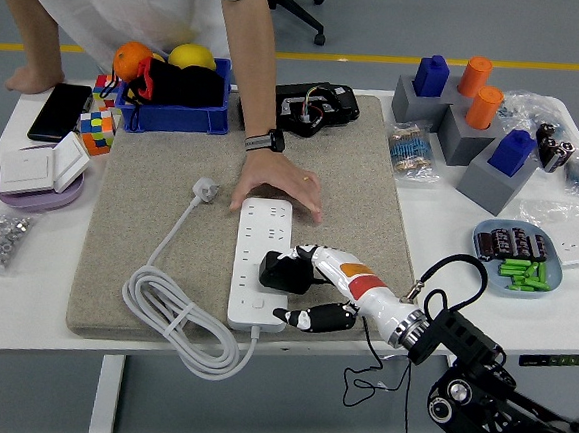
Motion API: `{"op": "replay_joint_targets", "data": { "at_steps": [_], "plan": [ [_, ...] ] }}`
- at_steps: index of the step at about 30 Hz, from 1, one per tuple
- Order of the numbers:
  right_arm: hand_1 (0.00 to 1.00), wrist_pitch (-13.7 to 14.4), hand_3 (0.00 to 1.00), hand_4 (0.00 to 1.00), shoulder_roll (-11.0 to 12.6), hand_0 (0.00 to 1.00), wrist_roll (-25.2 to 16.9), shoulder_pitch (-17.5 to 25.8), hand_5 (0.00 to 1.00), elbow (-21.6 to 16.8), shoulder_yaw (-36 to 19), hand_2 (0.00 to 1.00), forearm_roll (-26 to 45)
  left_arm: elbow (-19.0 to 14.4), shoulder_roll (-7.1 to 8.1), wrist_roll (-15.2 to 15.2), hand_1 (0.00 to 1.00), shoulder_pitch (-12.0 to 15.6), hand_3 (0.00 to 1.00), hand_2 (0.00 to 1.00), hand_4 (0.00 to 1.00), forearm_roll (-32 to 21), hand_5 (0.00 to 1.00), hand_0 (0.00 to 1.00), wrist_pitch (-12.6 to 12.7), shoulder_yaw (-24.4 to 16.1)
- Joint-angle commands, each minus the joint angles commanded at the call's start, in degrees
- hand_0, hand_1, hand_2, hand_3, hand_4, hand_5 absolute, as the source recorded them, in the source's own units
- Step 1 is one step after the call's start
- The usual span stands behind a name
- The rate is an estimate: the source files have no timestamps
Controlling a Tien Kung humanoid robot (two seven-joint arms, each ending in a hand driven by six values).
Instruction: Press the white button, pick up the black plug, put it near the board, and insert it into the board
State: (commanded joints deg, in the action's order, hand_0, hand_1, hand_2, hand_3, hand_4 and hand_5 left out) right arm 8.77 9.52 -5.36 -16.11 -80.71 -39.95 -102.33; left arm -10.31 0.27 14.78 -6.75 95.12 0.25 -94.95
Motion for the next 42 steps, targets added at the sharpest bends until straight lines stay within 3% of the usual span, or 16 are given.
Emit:
{"op": "replay_joint_targets", "data": {
  "at_steps": [12, 42],
  "plan": [
    [0.74, -0.02, 0.643, 0.848, 0.26, 0.8, 0.04, 0.15, 0.197, -1.51, -0.02, 0.701, -0.05, 0.0, -0.05, 0.03, 0.496, 0.09, 0.576, 0.512, 0.583, 0.3, 0.27, 0.467, -0.04, -0.3],
    [0.728, -0.33, 0.639, 0.844, -0.26, 0.787, -0.14, -1.53, 0.195, 0.29, 2.71, 0.697, 0.99, 0.0, -0.09, -0.17, 0.496, -0.03, 0.576, 0.512, 0.583, 0.24, 0.269, 0.467, 0.05, -0.47]
  ]
}}
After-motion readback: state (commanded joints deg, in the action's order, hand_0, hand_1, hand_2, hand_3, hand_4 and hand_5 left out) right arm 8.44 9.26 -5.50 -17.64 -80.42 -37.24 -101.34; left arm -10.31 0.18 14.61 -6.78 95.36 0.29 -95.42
